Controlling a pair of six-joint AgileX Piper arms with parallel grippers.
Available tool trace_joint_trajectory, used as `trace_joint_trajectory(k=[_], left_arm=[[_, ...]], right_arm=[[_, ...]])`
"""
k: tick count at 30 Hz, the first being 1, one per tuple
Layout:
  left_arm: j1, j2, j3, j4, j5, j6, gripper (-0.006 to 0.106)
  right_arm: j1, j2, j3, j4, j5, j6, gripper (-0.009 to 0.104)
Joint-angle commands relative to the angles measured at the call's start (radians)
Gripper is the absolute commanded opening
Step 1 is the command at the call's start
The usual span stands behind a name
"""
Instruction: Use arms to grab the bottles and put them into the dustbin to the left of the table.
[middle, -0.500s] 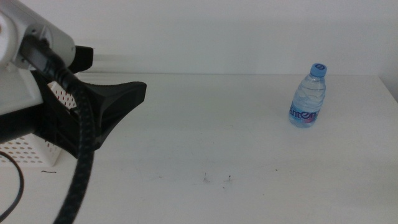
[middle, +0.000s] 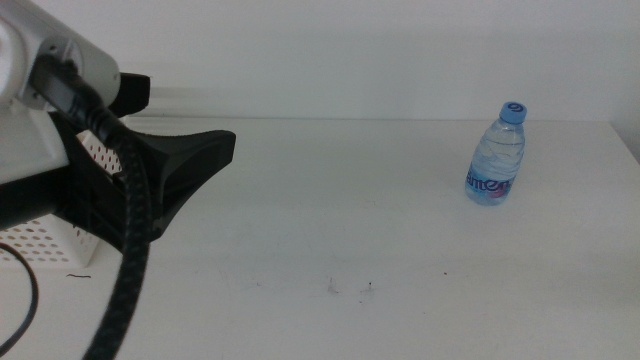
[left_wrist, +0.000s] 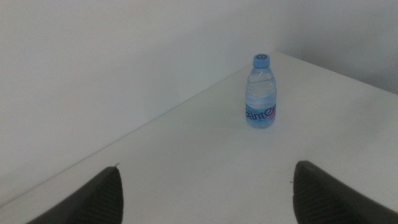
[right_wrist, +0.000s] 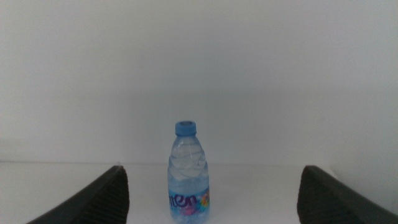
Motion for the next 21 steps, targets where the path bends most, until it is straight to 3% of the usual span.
trace_joint_trajectory(k=[1, 17, 21], left_arm=[[-0.009, -0.005, -0.001, -0.008, -0.012, -0.007, 0.094], [-0.009, -0.005, -0.001, -0.006, -0.014, -0.007, 0.094], [-0.009, -0.005, -0.001, -0.006, -0.014, -0.007, 0.094]], right_arm=[[0.000, 0.077, 0.003, 0.020, -0.074, -0.005, 0.093], [0.000, 0.666, 0.003, 0.024, -0.531, -0.033, 0.093], [0.000, 0.784, 0.003, 0.050, -0.636, -0.032, 0.093]])
